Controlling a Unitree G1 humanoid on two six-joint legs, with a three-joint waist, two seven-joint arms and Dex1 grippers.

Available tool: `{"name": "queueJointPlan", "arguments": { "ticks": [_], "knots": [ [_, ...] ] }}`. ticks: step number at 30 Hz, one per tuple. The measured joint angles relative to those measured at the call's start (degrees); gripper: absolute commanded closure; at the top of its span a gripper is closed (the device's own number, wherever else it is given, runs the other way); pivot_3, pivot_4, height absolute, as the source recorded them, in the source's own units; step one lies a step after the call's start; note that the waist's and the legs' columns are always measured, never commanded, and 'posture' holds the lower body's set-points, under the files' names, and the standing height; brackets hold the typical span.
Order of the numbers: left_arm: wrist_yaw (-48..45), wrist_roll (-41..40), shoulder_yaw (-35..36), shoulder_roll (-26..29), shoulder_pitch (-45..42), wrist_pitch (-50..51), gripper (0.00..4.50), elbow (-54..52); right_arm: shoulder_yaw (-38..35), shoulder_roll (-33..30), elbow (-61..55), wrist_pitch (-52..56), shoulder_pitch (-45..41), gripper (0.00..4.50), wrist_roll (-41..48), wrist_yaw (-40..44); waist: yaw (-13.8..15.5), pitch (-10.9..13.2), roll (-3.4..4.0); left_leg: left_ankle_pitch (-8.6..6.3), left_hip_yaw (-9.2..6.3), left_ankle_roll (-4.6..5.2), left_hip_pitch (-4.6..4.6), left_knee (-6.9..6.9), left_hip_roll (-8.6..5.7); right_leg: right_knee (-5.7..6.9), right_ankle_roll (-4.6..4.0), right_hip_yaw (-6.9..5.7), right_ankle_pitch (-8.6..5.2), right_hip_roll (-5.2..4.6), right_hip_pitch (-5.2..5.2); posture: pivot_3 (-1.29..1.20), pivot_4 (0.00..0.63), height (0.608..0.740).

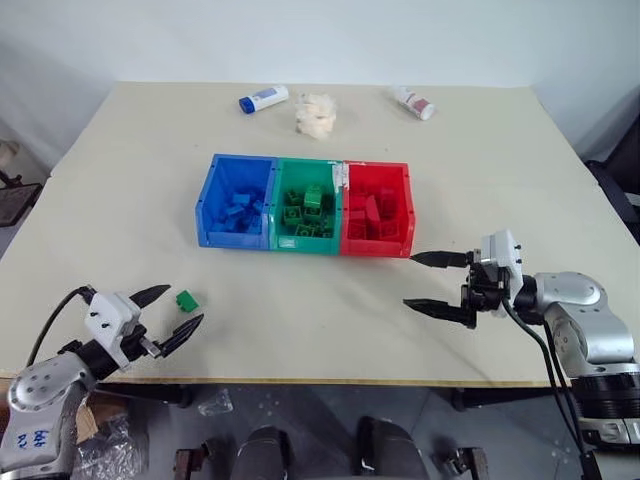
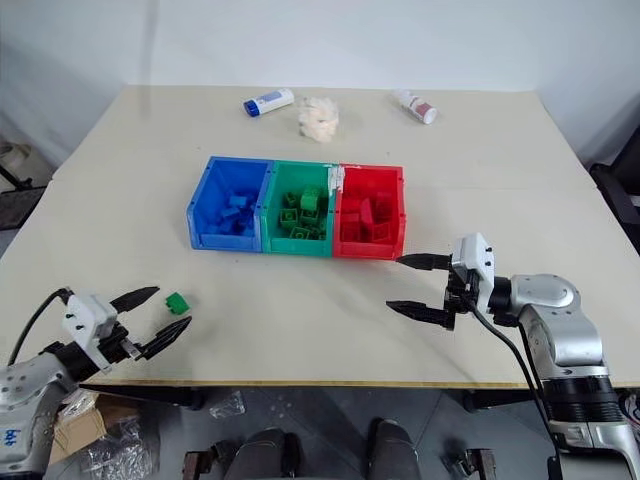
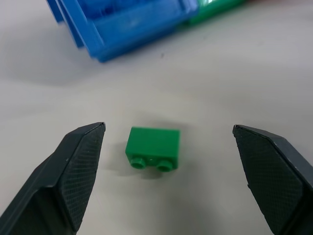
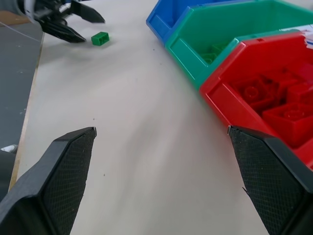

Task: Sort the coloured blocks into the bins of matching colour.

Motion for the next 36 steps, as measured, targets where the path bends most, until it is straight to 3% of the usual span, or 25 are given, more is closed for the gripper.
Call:
{"name": "queueJointPlan", "arguments": {
  "ticks": [4, 14, 23, 29, 36],
  "knots": [
    [-1.5, 0.5, -2.1, 0.0, -3.3, -1.7, 0.23, 4.2, -0.1, 0.0, -0.9, 0.0, 1.2, 0.00, 0.0, -0.5, 0.0, 0.0, 0.00, 0.00, 0.02, 0.00, 0.00, 0.00, 0.00, 0.00, 0.00, 0.01, 0.00, 0.00, 0.00, 0.00, 0.150, 0.740],
    [-4.3, -0.2, -4.3, -0.3, -5.6, -2.9, 3.03, 6.9, -0.4, 0.0, -2.8, -0.1, 3.7, 0.00, 1.5, 0.3, 0.0, 0.0, 0.01, 0.02, 0.00, -0.02, 0.04, 0.00, 0.00, 0.05, 0.00, 0.01, 0.00, 0.00, 0.01, 0.00, 0.150, 0.740],
    [-3.6, -0.4, -9.2, -0.5, -17.3, 2.9, 3.02, 3.4, -0.8, -0.1, -3.2, -1.3, 4.3, 0.00, 3.0, 1.2, 0.1, 0.0, 0.00, 0.03, -0.02, -0.03, -0.01, 0.00, -0.02, 0.02, 0.01, -0.01, 0.01, 0.00, 0.01, 0.00, 0.150, 0.740],
    [-4.0, -0.2, -15.5, -5.5, -31.3, 4.5, 3.02, 4.1, -2.6, 3.0, -4.6, -1.3, 4.6, 0.00, 4.7, -2.5, 0.2, 0.0, -0.01, 0.04, -0.01, -0.04, -0.01, 0.03, -0.06, 0.01, 0.05, 0.01, 0.03, 0.00, 0.04, 0.00, 0.150, 0.740],
    [-6.1, 3.9, -20.8, -12.3, -49.3, -2.9, 3.02, 23.8, -4.8, 5.1, -7.5, 0.7, 5.3, 0.00, 5.7, -11.3, 0.2, 0.0, -0.03, 0.10, -0.02, -0.06, -0.04, 0.02, -0.10, -0.04, 0.06, -0.01, 0.04, 0.00, 0.04, 0.00, 0.150, 0.740]
  ]
}}
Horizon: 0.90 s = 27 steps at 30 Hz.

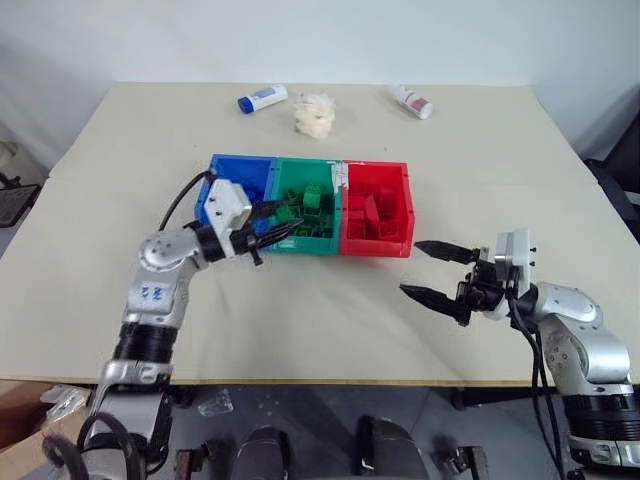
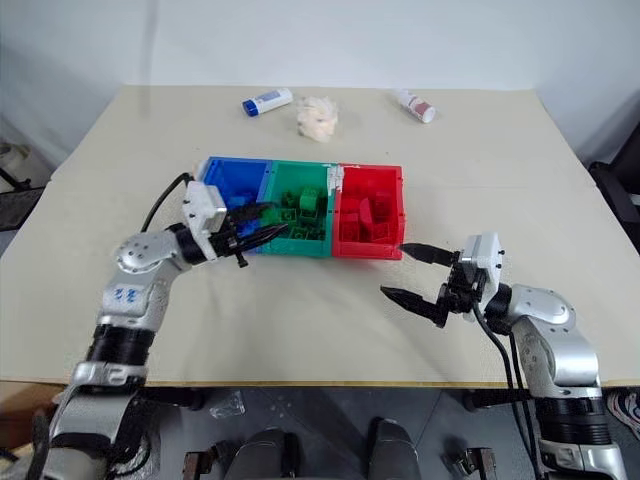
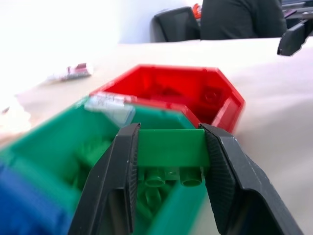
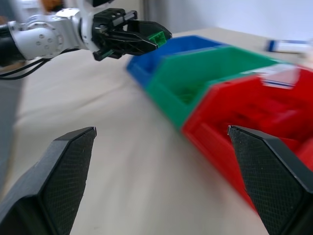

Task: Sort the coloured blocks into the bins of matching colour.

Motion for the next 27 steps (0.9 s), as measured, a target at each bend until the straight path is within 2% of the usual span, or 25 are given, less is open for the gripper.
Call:
{"name": "queueJointPlan", "arguments": {
  "ticks": [4, 6, 9, 13, 19, 22, 27],
  "knots": [
    [0.9, 3.1, -0.7, -4.6, -10.2, -7.2, 3.02, 17.0, 0.0, 1.1, -2.4, 0.5, 2.2, 0.00, -0.3, -4.0, 0.1, 0.0, -0.03, -0.01, -0.02, 0.03, -0.08, -0.02, -0.03, -0.14, 0.07, -0.02, 0.04, 0.00, 0.00, 0.00, 0.150, 0.740],
    [1.3, 4.2, -0.7, -5.5, -12.5, -9.8, 2.28, 22.3, -0.2, 1.2, -3.7, 0.5, 3.1, 0.00, -0.3, -4.9, -0.2, 0.0, -0.04, -0.02, 0.01, 0.05, -0.08, -0.08, -0.04, -0.22, 0.10, 0.00, 0.05, 0.00, -0.01, 0.00, 0.150, 0.740],
    [0.8, 5.0, -0.7, -6.2, -13.9, -12.4, 1.40, 26.9, -0.4, 1.2, -4.8, 0.5, 4.3, 0.00, -0.3, -6.1, -0.3, 0.1, -0.08, -0.02, 0.01, 0.05, -0.09, -0.12, -0.04, -0.23, 0.10, -0.01, 0.05, 0.00, -0.03, 0.00, 0.150, 0.740],
    [-1.1, 5.0, -0.4, -5.4, -13.8, -12.7, 0.14, 27.2, -0.5, 1.1, -5.8, 0.5, 4.9, 0.00, -0.3, -6.5, -0.1, 0.1, -0.11, -0.03, 0.00, 0.06, -0.10, -0.04, -0.04, -0.23, 0.13, 0.00, 0.07, 0.00, -0.01, 0.00, 0.150, 0.740],
    [-2.6, 3.2, 2.5, 0.2, -7.9, -8.9, 0.04, 17.9, -0.5, -0.7, -3.8, 0.5, 2.1, 0.00, -0.3, -4.8, -0.5, 0.1, -0.11, -0.02, -0.01, 0.07, -0.04, -0.04, -0.03, -0.12, 0.12, 0.05, 0.07, 0.00, -0.01, 0.00, 0.150, 0.740],
    [-2.5, 1.9, 3.6, 1.1, -4.2, -5.9, 0.04, 12.8, -0.1, -1.0, -1.5, 0.4, 0.1, 0.00, -0.4, -3.5, -0.2, 0.1, -0.11, -0.02, -0.02, 0.08, -0.05, 0.00, -0.03, -0.12, 0.13, 0.04, 0.07, 0.00, 0.00, 0.00, 0.150, 0.740],
    [-3.2, -3.9, 5.7, 4.7, 6.3, 4.9, 0.04, -4.5, 0.7, -1.1, 2.3, -0.2, -3.9, 0.00, -1.1, -0.9, -0.2, 0.1, -0.12, -0.02, -0.04, 0.08, -0.08, -0.02, -0.03, -0.11, 0.13, 0.04, 0.07, 0.00, -0.02, 0.00, 0.150, 0.740]
  ]
}}
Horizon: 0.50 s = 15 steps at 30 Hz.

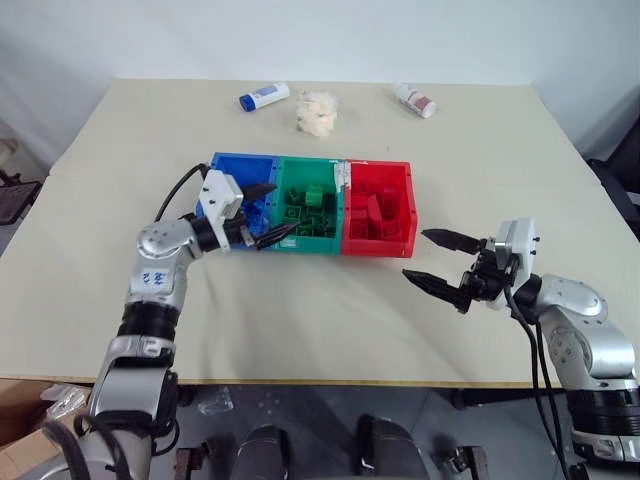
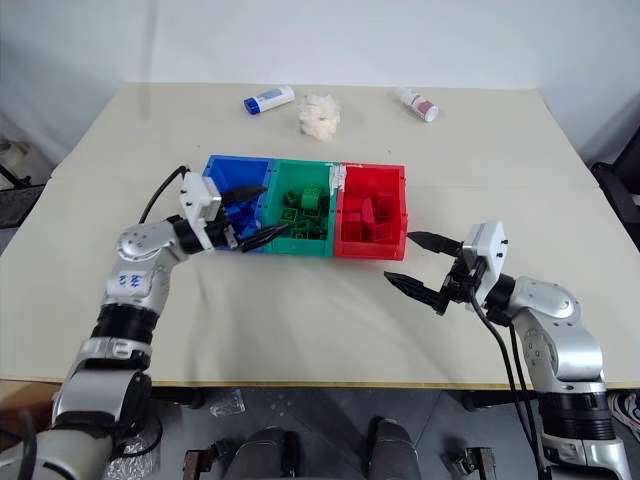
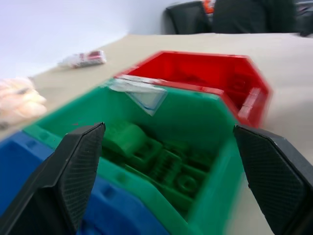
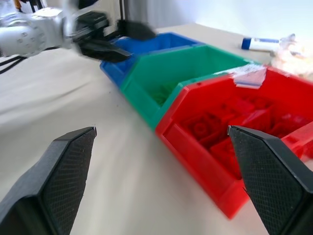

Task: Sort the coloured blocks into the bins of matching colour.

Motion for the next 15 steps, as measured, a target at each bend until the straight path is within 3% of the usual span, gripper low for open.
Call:
{"name": "queueJointPlan", "arguments": {
  "ticks": [3, 6, 10, 15],
  "knots": [
    [1.2, -3.5, 3.2, 3.3, 4.9, 6.4, 0.04, -8.1, 0.5, -0.5, 1.6, -0.6, -0.3, 0.00, -0.9, 1.9, 0.0, 0.0, 0.00, 0.00, 0.02, 0.00, 0.02, 0.01, 0.00, 0.01, 0.00, 0.03, 0.00, 0.00, 0.01, 0.00, 0.150, 0.740],
    [0.2, -8.1, 8.9, 8.2, 16.6, 10.6, 0.04, -17.6, 1.7, -2.7, 4.8, -2.0, -1.0, 0.00, -2.7, 5.1, -0.8, 0.0, 0.02, -0.02, 0.10, 0.02, 0.10, -0.05, 0.02, 0.01, 0.00, 0.13, 0.00, 0.00, 0.00, 0.00, 0.150, 0.740],
    [-3.3, -9.6, 12.8, 11.6, 28.1, 11.3, 0.04, -20.1, 1.8, -4.8, 10.4, -4.4, -2.4, 0.00, -5.2, 8.2, -1.0, 0.0, 0.01, 0.03, 0.04, -0.01, 0.10, -0.02, 0.04, 0.08, -0.04, 0.07, -0.02, 0.00, 0.02, 0.00, 0.150, 0.740],
    [-3.9, -10.1, 16.6, 13.2, 31.0, 9.9, 0.04, -20.3, 2.1, -4.8, 14.9, -6.7, -5.1, 0.00, -6.8, 10.2, -0.6, 0.0, 0.01, 0.06, 0.01, -0.03, 0.10, -0.01, 0.06, 0.14, -0.11, 0.07, -0.03, 0.00, 0.00, 0.00, 0.150, 0.740]
  ]
}}
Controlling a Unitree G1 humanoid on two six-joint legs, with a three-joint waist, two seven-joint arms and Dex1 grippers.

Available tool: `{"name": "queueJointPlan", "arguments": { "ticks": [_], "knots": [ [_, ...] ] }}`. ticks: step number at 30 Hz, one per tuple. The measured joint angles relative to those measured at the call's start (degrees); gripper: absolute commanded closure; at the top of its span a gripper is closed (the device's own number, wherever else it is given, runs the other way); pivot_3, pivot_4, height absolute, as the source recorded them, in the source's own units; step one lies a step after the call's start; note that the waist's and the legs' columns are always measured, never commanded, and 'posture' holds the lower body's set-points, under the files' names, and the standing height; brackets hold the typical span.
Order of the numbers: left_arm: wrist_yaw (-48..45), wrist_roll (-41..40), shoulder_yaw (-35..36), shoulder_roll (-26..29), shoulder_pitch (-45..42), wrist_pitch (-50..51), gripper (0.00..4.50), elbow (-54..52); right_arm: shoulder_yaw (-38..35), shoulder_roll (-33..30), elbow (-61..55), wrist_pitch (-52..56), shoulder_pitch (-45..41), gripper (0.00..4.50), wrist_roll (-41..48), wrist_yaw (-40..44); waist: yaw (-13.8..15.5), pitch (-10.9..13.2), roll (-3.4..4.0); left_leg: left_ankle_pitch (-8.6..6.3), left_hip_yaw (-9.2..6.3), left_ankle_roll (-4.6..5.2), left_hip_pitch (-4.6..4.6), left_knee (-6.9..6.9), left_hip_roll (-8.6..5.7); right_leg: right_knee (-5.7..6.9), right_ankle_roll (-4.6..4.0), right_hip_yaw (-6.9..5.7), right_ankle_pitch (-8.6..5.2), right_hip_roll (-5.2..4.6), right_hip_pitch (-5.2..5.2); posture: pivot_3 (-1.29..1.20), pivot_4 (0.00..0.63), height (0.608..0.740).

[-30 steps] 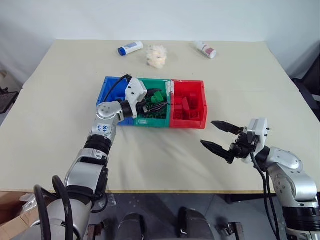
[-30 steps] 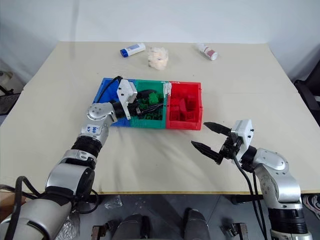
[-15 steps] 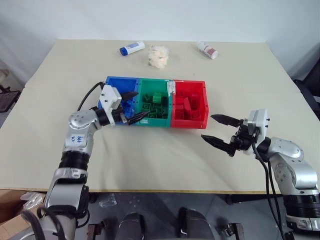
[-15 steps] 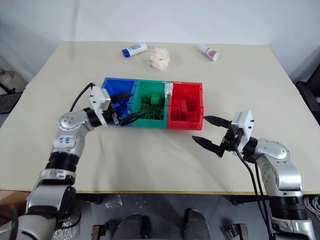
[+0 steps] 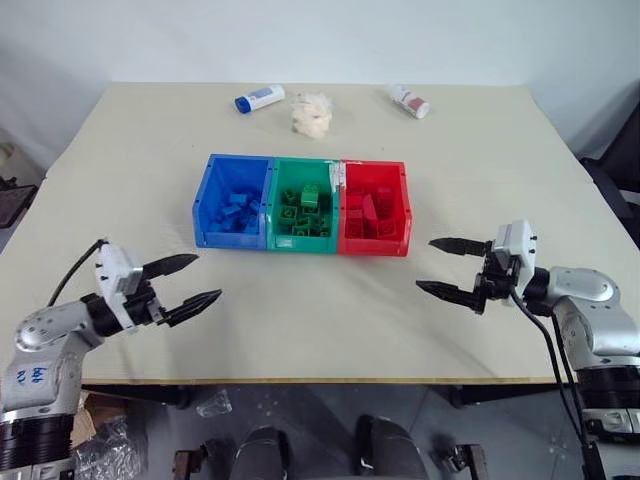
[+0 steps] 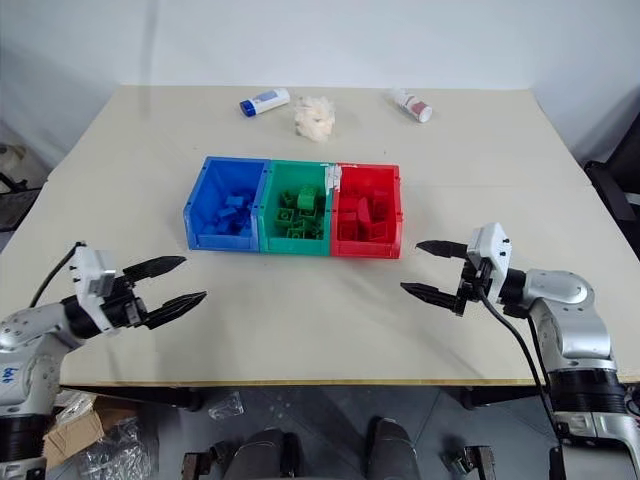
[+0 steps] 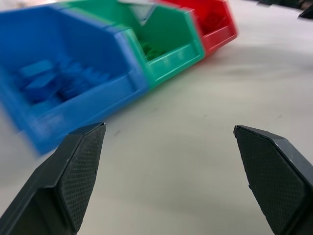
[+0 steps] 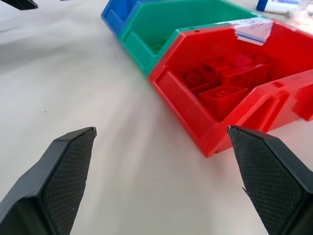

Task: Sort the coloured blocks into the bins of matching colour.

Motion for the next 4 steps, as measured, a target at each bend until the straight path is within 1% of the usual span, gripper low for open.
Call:
{"name": "queueJointPlan", "arguments": {
  "ticks": [4],
  "knots": [
    [0.6, -0.1, 1.2, 0.0, -0.6, -2.2, 0.04, 1.3, 0.0, 0.0, 2.1, -0.8, -0.3, 0.00, -1.2, 0.6, 0.0, 0.0, 0.00, -0.03, 0.05, 0.00, -0.01, -0.01, 0.00, -0.03, 0.00, 0.00, 0.00, 0.00, -0.01, 0.00, 0.150, 0.740]
  ]
}}
